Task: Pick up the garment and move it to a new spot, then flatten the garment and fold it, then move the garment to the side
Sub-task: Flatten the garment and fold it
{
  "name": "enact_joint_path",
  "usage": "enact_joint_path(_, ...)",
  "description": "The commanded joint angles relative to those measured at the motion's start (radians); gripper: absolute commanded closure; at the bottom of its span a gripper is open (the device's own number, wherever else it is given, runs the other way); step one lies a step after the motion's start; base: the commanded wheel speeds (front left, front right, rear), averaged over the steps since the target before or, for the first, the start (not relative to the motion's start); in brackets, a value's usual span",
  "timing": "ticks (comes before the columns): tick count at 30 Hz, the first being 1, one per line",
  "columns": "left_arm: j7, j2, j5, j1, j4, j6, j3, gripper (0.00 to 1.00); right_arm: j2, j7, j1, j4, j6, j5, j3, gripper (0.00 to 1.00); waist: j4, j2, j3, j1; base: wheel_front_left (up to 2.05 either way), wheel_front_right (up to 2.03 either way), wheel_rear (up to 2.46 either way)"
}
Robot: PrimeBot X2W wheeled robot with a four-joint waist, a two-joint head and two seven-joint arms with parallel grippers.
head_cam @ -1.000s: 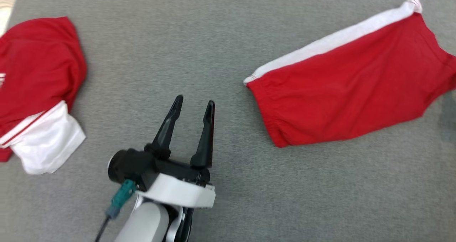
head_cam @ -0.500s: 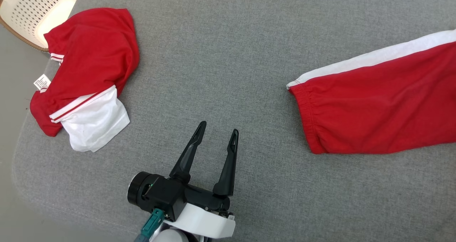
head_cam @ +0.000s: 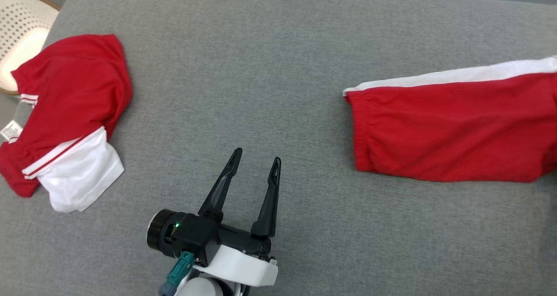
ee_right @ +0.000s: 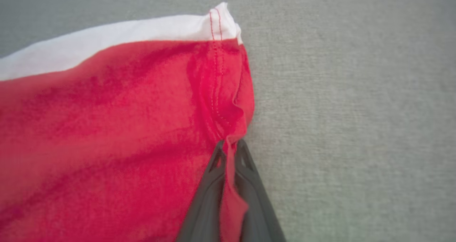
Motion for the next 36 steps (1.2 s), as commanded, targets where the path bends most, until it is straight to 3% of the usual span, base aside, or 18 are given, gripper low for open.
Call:
enact_joint_path(1, 0.000, 0.003, 0.008, 0.008, 0.002, -0.007, 0.007, 0.00, -0.020, -0.009, 0.030, 0.008, -0.005, -0.004, 0.003, 1.00, -0.041, -0.0001, -0.022, 0.0000, 0.00, 0.00, 0.00)
enact_joint_path(6, 0.000, 0.003, 0.027, 0.002, 0.010, -0.020, 0.018, 0.00, -0.094, -0.067, 0.021, -0.004, -0.004, -0.070, 0.045, 1.00, -0.108, -0.0001, -0.020, 0.0000, 0.00, 0.00, 0.00)
enact_joint_path(12, 0.000, 0.003, 0.041, -0.025, 0.033, -0.038, 0.017, 0.00, -0.111, -0.124, -0.030, 0.020, -0.004, -0.149, 0.071, 1.00, -0.153, -0.0001, -0.011, 0.0000, 0.00, 0.00, 0.00)
enact_joint_path(22, 0.000, 0.003, 0.062, 0.000, 0.081, -0.048, 0.033, 0.00, -0.008, -0.189, -0.108, -0.026, -0.004, -0.235, 0.096, 1.00, -0.189, -0.0001, -0.080, 0.0000, 0.00, 0.00, 0.00)
enact_joint_path(36, 0.000, 0.003, 0.029, 0.044, 0.089, -0.048, 0.025, 0.00, 0.166, -0.117, -0.056, -0.220, -0.004, -0.277, 0.064, 1.00, -0.152, -0.0001, -0.146, 0.0000, 0.00, 0.00, 0.00)
